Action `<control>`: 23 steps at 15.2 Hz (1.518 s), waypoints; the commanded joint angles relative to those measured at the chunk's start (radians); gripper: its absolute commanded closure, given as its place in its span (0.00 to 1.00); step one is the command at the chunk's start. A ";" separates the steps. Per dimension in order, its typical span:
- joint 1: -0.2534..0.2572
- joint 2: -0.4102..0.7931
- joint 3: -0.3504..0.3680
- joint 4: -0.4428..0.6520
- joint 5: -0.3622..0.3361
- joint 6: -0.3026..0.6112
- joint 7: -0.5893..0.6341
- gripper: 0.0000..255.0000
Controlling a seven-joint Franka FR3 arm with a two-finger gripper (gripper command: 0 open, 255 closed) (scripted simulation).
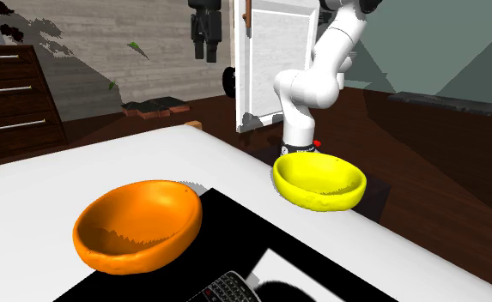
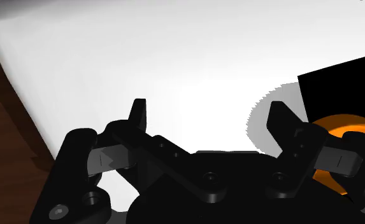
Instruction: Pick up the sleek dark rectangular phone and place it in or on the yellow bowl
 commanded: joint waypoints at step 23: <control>0.158 0.609 0.285 0.264 0.083 0.297 0.218 0.00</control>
